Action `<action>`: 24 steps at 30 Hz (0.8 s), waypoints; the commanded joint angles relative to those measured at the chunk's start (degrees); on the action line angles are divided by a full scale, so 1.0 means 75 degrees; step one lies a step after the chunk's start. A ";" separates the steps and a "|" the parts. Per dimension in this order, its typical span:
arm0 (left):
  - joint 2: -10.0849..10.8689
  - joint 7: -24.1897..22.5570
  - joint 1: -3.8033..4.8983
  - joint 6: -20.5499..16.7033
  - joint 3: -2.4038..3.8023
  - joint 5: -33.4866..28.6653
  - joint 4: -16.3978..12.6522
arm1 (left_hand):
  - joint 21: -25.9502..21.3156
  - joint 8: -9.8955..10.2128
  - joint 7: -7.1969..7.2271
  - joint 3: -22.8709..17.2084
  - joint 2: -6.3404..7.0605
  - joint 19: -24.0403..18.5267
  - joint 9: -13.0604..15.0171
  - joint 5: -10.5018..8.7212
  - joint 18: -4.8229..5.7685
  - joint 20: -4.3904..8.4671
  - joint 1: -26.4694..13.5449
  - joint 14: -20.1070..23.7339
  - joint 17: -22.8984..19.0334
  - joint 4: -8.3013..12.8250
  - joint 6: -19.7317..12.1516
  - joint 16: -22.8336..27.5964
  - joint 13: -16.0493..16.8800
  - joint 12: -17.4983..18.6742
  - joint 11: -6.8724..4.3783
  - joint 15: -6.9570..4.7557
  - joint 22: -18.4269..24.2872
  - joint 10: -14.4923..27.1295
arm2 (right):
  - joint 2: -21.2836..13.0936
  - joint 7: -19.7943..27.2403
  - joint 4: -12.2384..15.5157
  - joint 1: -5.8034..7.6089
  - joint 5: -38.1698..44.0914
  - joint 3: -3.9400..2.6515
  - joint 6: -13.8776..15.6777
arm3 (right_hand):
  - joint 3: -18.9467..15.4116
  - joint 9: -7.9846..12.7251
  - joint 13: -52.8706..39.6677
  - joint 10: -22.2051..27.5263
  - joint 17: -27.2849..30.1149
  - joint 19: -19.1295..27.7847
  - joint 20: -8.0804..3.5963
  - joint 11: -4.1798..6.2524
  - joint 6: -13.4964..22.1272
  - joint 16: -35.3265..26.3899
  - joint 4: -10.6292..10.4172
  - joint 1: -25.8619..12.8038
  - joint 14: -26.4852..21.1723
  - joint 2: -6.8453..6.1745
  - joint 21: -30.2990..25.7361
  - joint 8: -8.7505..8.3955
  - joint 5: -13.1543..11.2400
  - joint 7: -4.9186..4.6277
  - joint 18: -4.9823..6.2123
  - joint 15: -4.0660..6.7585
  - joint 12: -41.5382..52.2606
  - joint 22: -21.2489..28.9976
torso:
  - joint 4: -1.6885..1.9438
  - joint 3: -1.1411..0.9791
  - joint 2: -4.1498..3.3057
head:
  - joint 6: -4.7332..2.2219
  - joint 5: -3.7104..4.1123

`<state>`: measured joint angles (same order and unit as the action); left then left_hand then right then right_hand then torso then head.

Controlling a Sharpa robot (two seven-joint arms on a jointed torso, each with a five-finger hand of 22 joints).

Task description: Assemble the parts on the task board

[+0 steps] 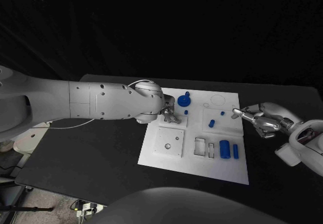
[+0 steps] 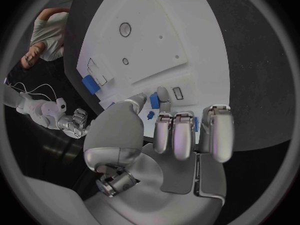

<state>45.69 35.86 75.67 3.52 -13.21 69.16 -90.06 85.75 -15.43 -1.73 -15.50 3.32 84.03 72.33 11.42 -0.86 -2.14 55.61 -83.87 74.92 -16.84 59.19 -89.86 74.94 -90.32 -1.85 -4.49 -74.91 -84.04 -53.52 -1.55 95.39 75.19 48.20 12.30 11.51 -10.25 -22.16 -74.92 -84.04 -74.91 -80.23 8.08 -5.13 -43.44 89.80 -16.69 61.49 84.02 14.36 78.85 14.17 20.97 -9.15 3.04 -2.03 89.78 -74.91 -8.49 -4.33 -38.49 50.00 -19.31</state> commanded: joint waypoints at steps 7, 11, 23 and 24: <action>-0.0021 0.0019 -0.0026 0.0103 -0.0008 0.0003 0.0020 | -0.0035 0.0044 -0.0049 0.0348 -0.0012 0.0427 -0.0008 -0.0176 -0.0032 -0.0045 -0.0234 -0.0818 0.2011 0.0006 0.0013 -0.0019 0.2009 0.0043 0.0048 0.0061 -0.1817 -0.0794 | -0.0003 -0.0035 -0.0002 -0.0014 0.0034 0.0002 -0.0164 | -0.0007 0.0014 -0.2010 -0.0795 -0.2012 0.0056 0.0016 0.0007 0.0046 0.0026 0.0053 0.0075 0.0797 0.0007 -0.0028 -0.0032 0.0028 -0.0009 0.0042 0.0022 0.0029 -0.1422 | 0.0002 -0.0002 -0.0009 | -0.0001 0.0004; -0.0022 0.0016 -0.0028 0.0076 -0.0008 0.0003 0.0026 | -0.0032 0.0051 -0.0055 0.0483 -0.0013 0.0429 -0.0008 -0.0206 -0.0032 -0.0045 -0.0290 -0.0818 0.2011 0.0005 -0.0006 -0.0019 0.2009 0.0043 0.0052 0.0064 -0.1818 -0.0794 | -0.0008 -0.0043 -0.0001 -0.0016 0.0035 0.0002 -0.0171 | -0.0004 0.0016 -0.2010 -0.0795 -0.2012 0.0057 0.0016 0.0007 0.0046 0.0026 0.0058 0.0092 0.0797 0.0004 -0.0030 -0.0031 0.0033 -0.0009 0.0043 0.0022 0.0029 -0.1421 | 0.0001 -0.0002 -0.0008 | -0.0001 -0.0001; -0.0004 0.0015 -0.0030 -0.0095 -0.0008 0.0000 0.0010 | -0.0022 0.0042 -0.0105 0.1482 -0.0158 0.0437 0.0024 -0.0760 -0.0029 -0.0072 -0.0898 -0.0818 0.2011 0.0002 -0.0106 -0.0019 0.2009 0.0043 0.0090 0.0095 -0.1822 -0.0794 | -0.0015 -0.0049 -0.0004 -0.0019 0.0038 0.0002 -0.0179 | -0.0004 0.0016 -0.2010 -0.0795 -0.2012 0.0057 0.0016 0.0007 0.0046 0.0026 0.0058 0.0092 0.0797 0.0004 -0.0030 -0.0031 0.0033 -0.0009 0.0043 0.0022 0.0029 -0.1421 | 0.0000 0.0003 -0.0009 | -0.0001 0.0000; 0.0001 0.0015 -0.0030 -0.0139 -0.0007 0.0000 0.0007 | -0.0016 0.0037 -0.0105 0.1553 -0.0180 0.0441 0.0027 -0.0794 -0.0028 -0.0073 -0.0929 -0.0818 0.2011 0.0003 -0.0105 -0.0019 0.2009 0.0043 0.0091 0.0095 -0.1824 -0.0794 | -0.0016 -0.0048 -0.0004 -0.0020 0.0038 0.0002 -0.0179 | -0.0003 0.0017 -0.2010 -0.0795 -0.2012 0.0056 0.0016 0.0006 0.0045 0.0026 0.0058 0.0099 0.0797 0.0002 -0.0029 -0.0031 0.0035 -0.0009 0.0042 0.0022 0.0029 -0.1422 | 0.0002 0.0003 -0.0007 | -0.0001 0.0006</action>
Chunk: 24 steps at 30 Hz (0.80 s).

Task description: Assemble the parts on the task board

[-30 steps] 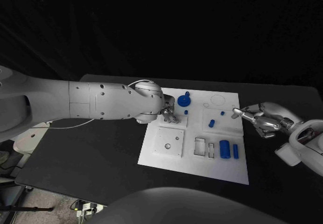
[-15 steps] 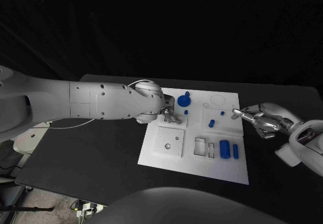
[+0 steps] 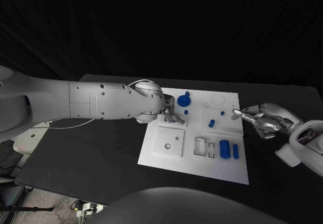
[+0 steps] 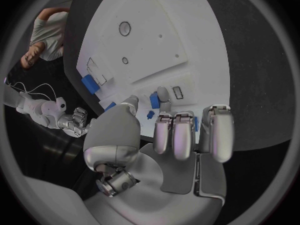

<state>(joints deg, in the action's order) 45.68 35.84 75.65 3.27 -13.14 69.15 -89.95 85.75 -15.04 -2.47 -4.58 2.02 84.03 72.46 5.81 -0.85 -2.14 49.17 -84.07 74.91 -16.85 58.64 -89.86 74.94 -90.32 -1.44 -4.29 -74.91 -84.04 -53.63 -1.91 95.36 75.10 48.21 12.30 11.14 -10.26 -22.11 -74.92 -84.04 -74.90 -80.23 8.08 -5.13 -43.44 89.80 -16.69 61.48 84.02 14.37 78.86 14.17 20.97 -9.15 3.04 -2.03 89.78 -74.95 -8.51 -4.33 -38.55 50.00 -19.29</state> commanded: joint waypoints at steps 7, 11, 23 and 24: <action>0.0039 0.0029 -0.0027 -0.0268 -0.0016 0.0003 -0.0014 | 0.0000 -0.0033 -0.0002 0.0245 -0.0078 0.0453 0.0018 -0.0084 -0.0025 -0.0074 -0.0129 -0.0791 0.2012 0.0005 -0.0020 -0.0019 0.2008 0.0043 0.0034 0.0066 -0.1829 -0.0794 | -0.0002 0.0007 -0.0004 -0.0014 0.0038 0.0001 -0.0129 | -0.0003 0.0010 -0.2010 -0.0795 -0.2013 0.0056 0.0016 0.0006 0.0045 0.0026 0.0059 0.0105 0.0797 0.0000 -0.0029 -0.0031 0.0035 -0.0008 0.0043 0.0022 0.0029 -0.1416 | -0.0002 0.0003 0.0000 | -0.0001 0.0006; 0.0057 0.0035 -0.0026 -0.0335 -0.0015 0.0004 -0.0018 | 0.0019 -0.0047 0.0004 0.0301 -0.0111 0.0465 0.0023 -0.0070 -0.0020 -0.0072 -0.0135 -0.0791 0.2012 0.0008 0.0001 -0.0019 0.2008 0.0043 0.0030 0.0063 -0.1835 -0.0794 | -0.0005 0.0008 -0.0007 -0.0018 0.0038 0.0001 -0.0132 | -0.0003 0.0011 -0.2010 -0.0795 -0.2013 0.0051 0.0016 0.0005 0.0045 0.0026 0.0057 0.0109 0.0797 -0.0001 -0.0024 -0.0030 0.0035 -0.0009 0.0041 0.0022 0.0029 -0.1418 | 0.0010 0.0000 0.0005 | -0.0001 0.0015; 0.0082 0.0027 -0.0021 -0.0407 -0.0008 -0.0157 -0.0041 | 0.0019 -0.0093 0.0036 0.0596 -0.0337 0.0469 0.0034 0.0356 -0.0021 -0.0051 0.0058 -0.0791 0.2012 0.0014 0.0054 -0.0019 0.2008 0.0043 0.0003 0.0039 -0.1835 -0.0794 | 0.0003 0.0005 -0.0017 -0.0026 0.0038 0.0001 -0.0149 | -0.0004 0.0012 -0.2010 -0.0795 -0.2013 0.0055 0.0016 0.0005 0.0044 0.0026 0.0053 0.0112 0.0797 0.0000 -0.0028 -0.0030 0.0033 -0.0009 0.0042 0.0022 0.0029 -0.1417 | 0.0003 0.0000 0.0000 | -0.0001 0.0019; 0.0082 0.0027 -0.0021 -0.0401 -0.0008 -0.0175 -0.0040 | 0.0012 -0.0094 0.0038 0.0637 -0.0372 0.0465 0.0033 0.0445 -0.0023 -0.0047 0.0098 -0.0791 0.2012 0.0011 0.0051 -0.0019 0.2008 0.0043 0.0001 0.0040 -0.1833 -0.0794 | 0.0004 0.0005 -0.0017 -0.0026 0.0038 0.0001 -0.0150 | -0.0004 0.0012 -0.2010 -0.0795 -0.2013 0.0055 0.0016 0.0005 0.0044 0.0026 0.0053 0.0112 0.0797 0.0000 -0.0028 -0.0030 0.0033 -0.0009 0.0042 0.0022 0.0029 -0.1417 | 0.0003 0.0000 0.0001 | -0.0001 0.0020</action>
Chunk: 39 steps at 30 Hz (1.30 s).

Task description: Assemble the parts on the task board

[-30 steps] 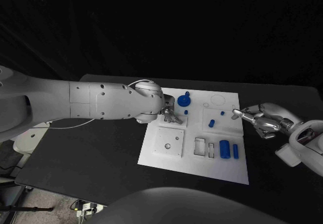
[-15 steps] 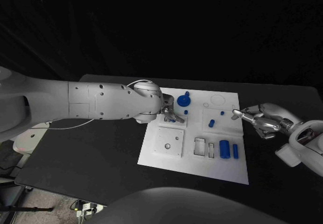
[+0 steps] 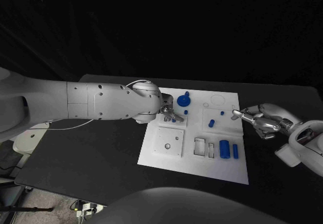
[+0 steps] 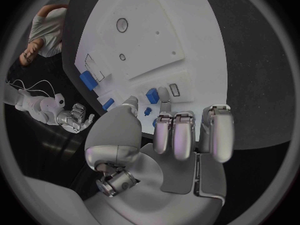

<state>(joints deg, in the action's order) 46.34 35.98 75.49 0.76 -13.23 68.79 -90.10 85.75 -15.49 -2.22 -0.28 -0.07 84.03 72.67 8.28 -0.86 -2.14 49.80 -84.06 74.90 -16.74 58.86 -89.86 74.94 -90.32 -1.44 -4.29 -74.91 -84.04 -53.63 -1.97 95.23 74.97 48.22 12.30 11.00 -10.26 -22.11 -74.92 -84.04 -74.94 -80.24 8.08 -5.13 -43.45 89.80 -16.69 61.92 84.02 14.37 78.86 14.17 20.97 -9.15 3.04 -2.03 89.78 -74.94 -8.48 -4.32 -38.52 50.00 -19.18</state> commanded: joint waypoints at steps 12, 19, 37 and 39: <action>0.0014 -0.0007 0.0001 -0.0068 0.0004 -0.0195 -0.0040 | 0.0005 -0.0027 0.0017 0.0295 -0.0340 0.0462 -0.0011 0.0985 -0.0022 -0.0043 0.0489 -0.0791 0.2013 0.0004 -0.0019 -0.0019 0.2008 0.0043 -0.0008 0.0031 -0.1831 -0.0794 | 0.0027 0.0028 -0.0037 -0.0028 0.0037 0.0001 -0.0117 | -0.0005 0.0015 -0.2011 -0.0795 -0.2009 0.0058 0.0016 0.0004 0.0043 0.0026 0.0044 0.0053 0.0797 0.0003 -0.0032 -0.0029 0.0028 -0.0010 0.0043 0.0022 0.0029 -0.1417 | -0.0002 -0.0003 0.0003 | -0.0001 -0.0012; 0.0332 -0.0038 0.0111 -0.0387 0.0056 -0.0068 -0.0397 | 0.0092 -0.0063 0.0044 0.0390 -0.0293 0.0517 -0.0006 0.1060 -0.0002 -0.0030 0.0636 -0.0791 0.2013 0.0009 0.0045 -0.0019 0.2008 0.0043 -0.0029 0.0012 -0.1859 -0.0794 | 0.0024 0.0056 -0.0065 -0.0039 0.0037 0.0002 -0.0070 | -0.0018 0.0017 -0.2011 -0.0795 -0.2009 0.0057 0.0016 0.0002 0.0038 0.0026 0.0013 0.0036 0.0797 0.0012 -0.0032 -0.0026 0.0010 -0.0012 0.0043 0.0021 0.0029 -0.1417 | -0.0008 0.0006 0.0004 | -0.0001 0.0021; 0.1053 -0.0020 0.1254 -0.0121 0.0045 -0.0636 -0.0647 | 0.0480 -0.0074 0.0099 0.0633 -0.0320 0.0746 -0.0032 0.1654 0.0093 0.0026 0.1170 -0.0791 0.2013 0.0004 0.0073 -0.0019 0.2008 0.0043 -0.0083 -0.0038 -0.1984 -0.0794 | 0.0000 0.0080 -0.0050 -0.0042 0.0032 0.0003 -0.0039 | -0.0124 0.0033 -0.2011 -0.0795 -0.2009 0.0038 0.0018 0.0004 0.0025 0.0026 -0.0017 -0.0102 0.0797 0.0024 -0.0017 -0.0016 -0.0062 -0.0011 0.0037 0.0020 0.0029 -0.1424 | -0.0008 -0.0005 -0.0008 | -0.0001 0.0095; 0.0949 -0.0005 0.1275 0.0019 0.0027 -0.0610 -0.0450 | 0.0566 -0.0070 0.0099 0.0648 -0.0342 0.0796 -0.0036 0.1751 0.0115 0.0029 0.1237 -0.0791 0.2013 0.0003 0.0060 -0.0019 0.2008 0.0043 -0.0085 -0.0042 -0.2013 -0.0794 | -0.0002 0.0074 -0.0041 -0.0042 0.0032 0.0003 -0.0047 | -0.0125 0.0033 -0.2011 -0.0795 -0.2009 0.0038 0.0018 0.0004 0.0025 0.0026 -0.0017 -0.0102 0.0797 0.0024 -0.0017 -0.0016 -0.0062 -0.0011 0.0037 0.0020 0.0029 -0.1425 | -0.0007 -0.0001 -0.0014 | -0.0001 0.0112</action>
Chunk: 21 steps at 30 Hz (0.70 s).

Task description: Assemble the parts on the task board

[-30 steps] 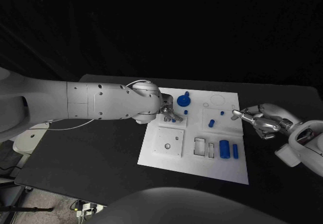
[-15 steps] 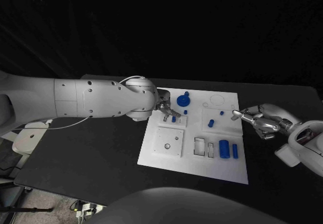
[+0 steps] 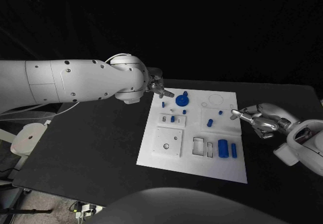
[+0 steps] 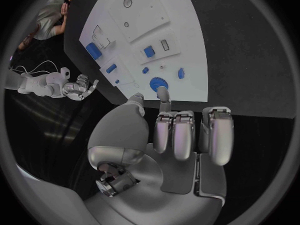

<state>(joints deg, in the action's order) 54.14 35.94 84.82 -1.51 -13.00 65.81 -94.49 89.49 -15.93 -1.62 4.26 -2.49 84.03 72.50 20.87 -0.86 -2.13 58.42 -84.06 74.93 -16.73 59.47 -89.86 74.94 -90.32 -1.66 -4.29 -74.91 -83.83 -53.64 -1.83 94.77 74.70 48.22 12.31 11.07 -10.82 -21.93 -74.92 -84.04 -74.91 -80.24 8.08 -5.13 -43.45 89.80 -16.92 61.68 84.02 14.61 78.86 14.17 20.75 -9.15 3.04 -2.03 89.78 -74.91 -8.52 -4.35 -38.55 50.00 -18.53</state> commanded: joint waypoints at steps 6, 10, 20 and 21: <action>-0.0480 0.0036 -0.0021 0.0614 -0.0027 -0.0003 0.0742 | 0.0068 -0.0109 0.0051 0.0115 -0.0046 0.0796 0.0053 0.0472 0.0115 0.0050 0.0284 -0.0792 0.2009 0.0002 0.0023 -0.0019 0.2009 0.0043 -0.0081 -0.0062 -0.2013 -0.0823 | -0.0014 0.0050 0.0051 -0.0005 0.0032 0.0002 -0.0078 | -0.0058 0.0010 -0.2010 -0.0795 -0.2011 0.0035 0.0018 0.0005 0.0025 0.0026 0.0017 -0.0076 0.0797 -0.0013 -0.0014 -0.0015 -0.0032 -0.0010 0.0036 0.0021 0.0029 -0.1429 | -0.0012 0.0031 -0.0073 | -0.0001 0.0078; -0.0732 0.0053 -0.0161 0.0731 -0.0031 0.0110 0.1113 | 0.0068 -0.0132 0.0056 0.0130 -0.0051 0.0796 0.0072 0.0561 0.0115 0.0054 0.0313 -0.0792 0.2009 0.0003 0.0019 -0.0019 0.2009 0.0043 -0.0087 -0.0068 -0.2013 -0.0823 | -0.0037 0.0048 0.0081 -0.0003 0.0032 0.0001 -0.0081 | -0.0059 0.0010 -0.2010 -0.0795 -0.2011 0.0034 0.0018 0.0005 0.0025 0.0026 0.0018 -0.0076 0.0797 -0.0014 -0.0013 -0.0015 -0.0032 -0.0010 0.0036 0.0021 0.0029 -0.1429 | -0.0015 0.0054 -0.0131 | -0.0001 0.0099; -0.1091 0.0051 -0.0348 0.0701 -0.0033 0.0310 0.1773 | 0.0068 -0.0139 0.0054 0.0147 -0.0051 0.0796 0.0081 0.0627 0.0115 0.0057 0.0322 -0.0792 0.2009 -0.0001 0.0002 -0.0019 0.2009 0.0043 -0.0088 -0.0070 -0.2013 -0.0823 | -0.0073 0.0043 0.0121 0.0002 0.0031 0.0001 -0.0099 | -0.0064 0.0011 -0.2010 -0.0795 -0.2011 0.0032 0.0018 0.0007 0.0025 0.0026 0.0021 -0.0078 0.0797 -0.0018 -0.0010 -0.0015 -0.0030 -0.0009 0.0035 0.0021 0.0029 -0.1431 | -0.0016 0.0067 -0.0199 | -0.0001 0.0109; -0.1114 0.0051 -0.0354 0.0710 -0.0033 0.0320 0.1816 | 0.0068 -0.0139 0.0054 0.0149 -0.0051 0.0796 0.0081 0.0629 0.0115 0.0057 0.0321 -0.0792 0.2009 -0.0002 0.0001 -0.0019 0.2009 0.0043 -0.0088 -0.0070 -0.2013 -0.0823 | -0.0071 0.0043 0.0121 0.0002 0.0031 0.0001 -0.0100 | -0.0064 0.0011 -0.2010 -0.0795 -0.2011 0.0032 0.0018 0.0007 0.0025 0.0026 0.0021 -0.0078 0.0797 -0.0018 -0.0010 -0.0015 -0.0030 -0.0009 0.0035 0.0021 0.0029 -0.1431 | -0.0022 0.0064 -0.0193 | -0.0001 0.0100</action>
<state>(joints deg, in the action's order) 45.95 36.23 82.19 2.64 -13.30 66.99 -81.09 89.87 -16.60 -1.62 5.03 -2.87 84.03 73.05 25.33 -0.86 -2.14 60.15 -84.06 74.92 -16.88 59.46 -89.86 74.94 -90.32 -1.86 -4.29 -74.90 -84.03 -54.20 -1.85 95.56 74.74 48.21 12.31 11.04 -10.98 -21.94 -74.92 -84.04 -74.91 -80.24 8.08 -5.13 -43.45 89.80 -16.76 61.68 84.02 14.61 78.86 14.17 20.75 -9.15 3.04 -2.03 89.78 -74.90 -8.64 -3.85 -39.91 50.00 -17.66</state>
